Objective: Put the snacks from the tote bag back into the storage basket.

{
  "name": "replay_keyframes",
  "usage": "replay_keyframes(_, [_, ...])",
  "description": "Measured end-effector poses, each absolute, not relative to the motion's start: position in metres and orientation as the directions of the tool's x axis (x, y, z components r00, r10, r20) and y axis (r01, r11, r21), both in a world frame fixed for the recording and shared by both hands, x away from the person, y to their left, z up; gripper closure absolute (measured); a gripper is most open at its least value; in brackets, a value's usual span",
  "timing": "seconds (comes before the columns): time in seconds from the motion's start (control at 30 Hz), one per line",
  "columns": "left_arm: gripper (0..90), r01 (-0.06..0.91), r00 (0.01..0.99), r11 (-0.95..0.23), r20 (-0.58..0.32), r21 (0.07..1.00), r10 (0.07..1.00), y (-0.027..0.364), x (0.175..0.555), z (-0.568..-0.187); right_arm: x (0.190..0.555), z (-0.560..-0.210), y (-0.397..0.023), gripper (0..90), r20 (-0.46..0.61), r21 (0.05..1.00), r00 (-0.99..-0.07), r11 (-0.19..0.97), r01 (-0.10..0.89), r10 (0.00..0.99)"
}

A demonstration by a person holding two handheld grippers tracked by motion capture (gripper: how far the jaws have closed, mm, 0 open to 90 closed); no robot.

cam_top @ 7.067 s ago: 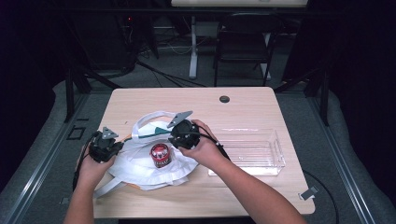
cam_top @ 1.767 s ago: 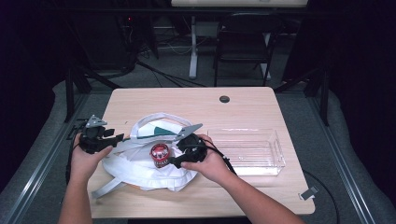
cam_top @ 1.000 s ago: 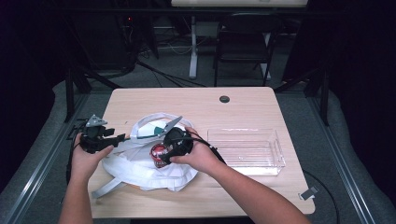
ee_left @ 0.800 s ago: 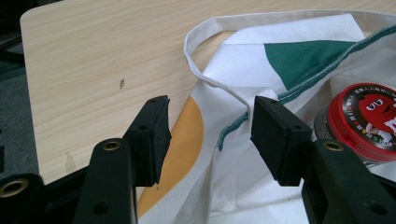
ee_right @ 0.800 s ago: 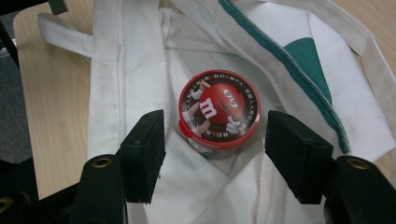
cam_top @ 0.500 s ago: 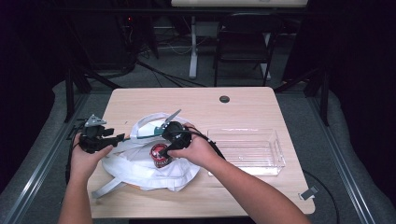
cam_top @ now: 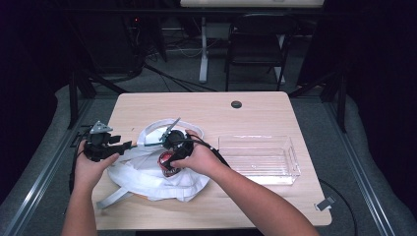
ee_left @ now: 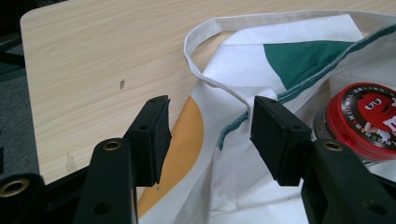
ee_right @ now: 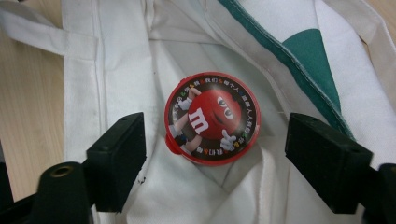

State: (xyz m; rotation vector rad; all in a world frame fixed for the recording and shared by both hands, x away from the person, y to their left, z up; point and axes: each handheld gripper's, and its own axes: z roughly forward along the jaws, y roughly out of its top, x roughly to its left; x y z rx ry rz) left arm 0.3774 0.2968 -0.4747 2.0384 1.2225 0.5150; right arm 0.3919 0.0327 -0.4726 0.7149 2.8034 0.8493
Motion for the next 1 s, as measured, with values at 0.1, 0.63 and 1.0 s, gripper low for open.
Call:
replay_keyframes(0.1, [47.2, 0.605, 0.475, -0.314, -0.015, 0.732, 0.88, 0.297, 0.377, -0.475, 0.392, -0.475, 0.036, 17.5, 0.031, 0.534, -0.879, 0.735, 0.417, 0.476])
replay_keyframes(0.63, [47.3, 0.607, 0.469, -0.311, -0.014, 0.731, 0.883, 0.297, 0.377, -0.475, 0.395, -0.49, 0.048, 17.6, 0.0, 0.49, -0.871, 0.76, 0.428, 0.491])
replay_keyframes(1.0, [47.3, 0.611, 0.47, -0.313, -0.015, 0.727, 0.883, 0.297, 0.378, -0.476, 0.4, -0.496, 0.052, 17.9, -0.007, 0.475, -0.864, 0.762, 0.441, 0.504])
